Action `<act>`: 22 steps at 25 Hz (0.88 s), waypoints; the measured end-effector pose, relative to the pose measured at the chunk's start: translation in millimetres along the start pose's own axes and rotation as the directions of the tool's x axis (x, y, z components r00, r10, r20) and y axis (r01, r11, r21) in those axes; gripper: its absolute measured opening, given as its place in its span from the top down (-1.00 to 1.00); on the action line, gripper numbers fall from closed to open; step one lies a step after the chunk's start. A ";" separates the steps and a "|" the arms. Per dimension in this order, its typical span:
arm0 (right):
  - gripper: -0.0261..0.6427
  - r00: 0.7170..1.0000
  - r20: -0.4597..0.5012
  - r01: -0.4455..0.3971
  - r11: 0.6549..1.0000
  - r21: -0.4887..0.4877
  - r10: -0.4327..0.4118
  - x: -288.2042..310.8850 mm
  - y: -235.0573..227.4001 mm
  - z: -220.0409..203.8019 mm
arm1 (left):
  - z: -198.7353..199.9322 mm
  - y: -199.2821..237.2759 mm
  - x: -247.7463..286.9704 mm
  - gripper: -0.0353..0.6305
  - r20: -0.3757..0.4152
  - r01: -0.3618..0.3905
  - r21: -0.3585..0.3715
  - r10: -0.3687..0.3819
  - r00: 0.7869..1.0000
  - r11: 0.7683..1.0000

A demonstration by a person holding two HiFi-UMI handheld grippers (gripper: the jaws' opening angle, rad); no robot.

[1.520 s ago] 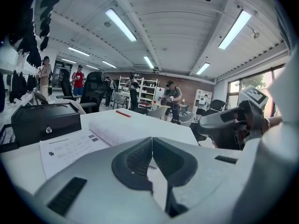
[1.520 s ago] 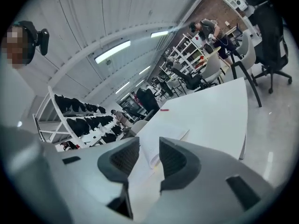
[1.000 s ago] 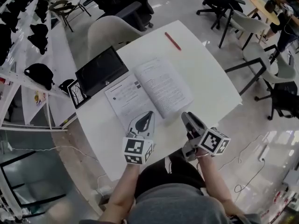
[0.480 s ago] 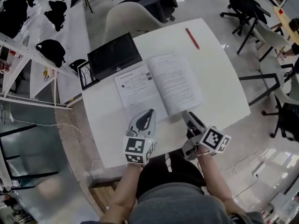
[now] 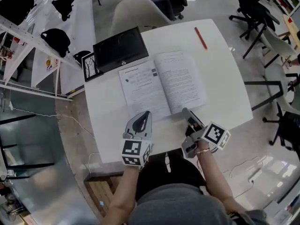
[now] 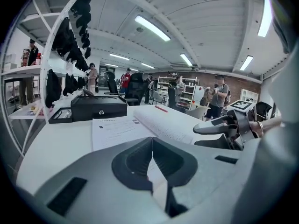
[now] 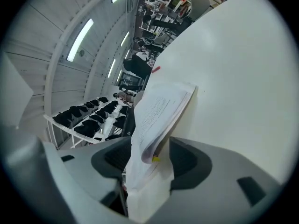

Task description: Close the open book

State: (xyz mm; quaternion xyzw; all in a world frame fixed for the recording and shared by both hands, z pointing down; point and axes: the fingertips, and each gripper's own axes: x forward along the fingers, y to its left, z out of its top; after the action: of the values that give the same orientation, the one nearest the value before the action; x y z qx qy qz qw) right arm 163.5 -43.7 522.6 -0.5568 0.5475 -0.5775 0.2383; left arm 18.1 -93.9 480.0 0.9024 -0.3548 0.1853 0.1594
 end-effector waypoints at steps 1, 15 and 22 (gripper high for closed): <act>0.17 1.000 -0.006 0.006 1.000 0.002 -0.006 1.2 -0.8 -0.7 | -1.6 1.4 -1.3 0.87 -0.002 -0.008 -0.006 0.008 1.000 1.000; 0.12 1.000 -0.006 0.021 1.000 0.023 -0.021 14.7 -6.3 7.4 | -10.4 22.1 -9.3 0.87 -0.006 -0.063 -0.055 0.062 0.998 0.997; 0.17 1.000 0.008 0.014 1.000 -0.008 -0.014 18.7 -7.3 16.7 | -12.6 25.2 -5.1 0.87 -0.014 -0.064 -0.067 0.063 0.998 0.996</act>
State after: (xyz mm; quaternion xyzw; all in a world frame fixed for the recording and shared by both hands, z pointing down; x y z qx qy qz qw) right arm 176.0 -64.4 532.6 -0.5637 0.5450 -0.5747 0.2344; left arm -5.8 -103.2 492.7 0.8837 -0.3883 0.1835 0.1860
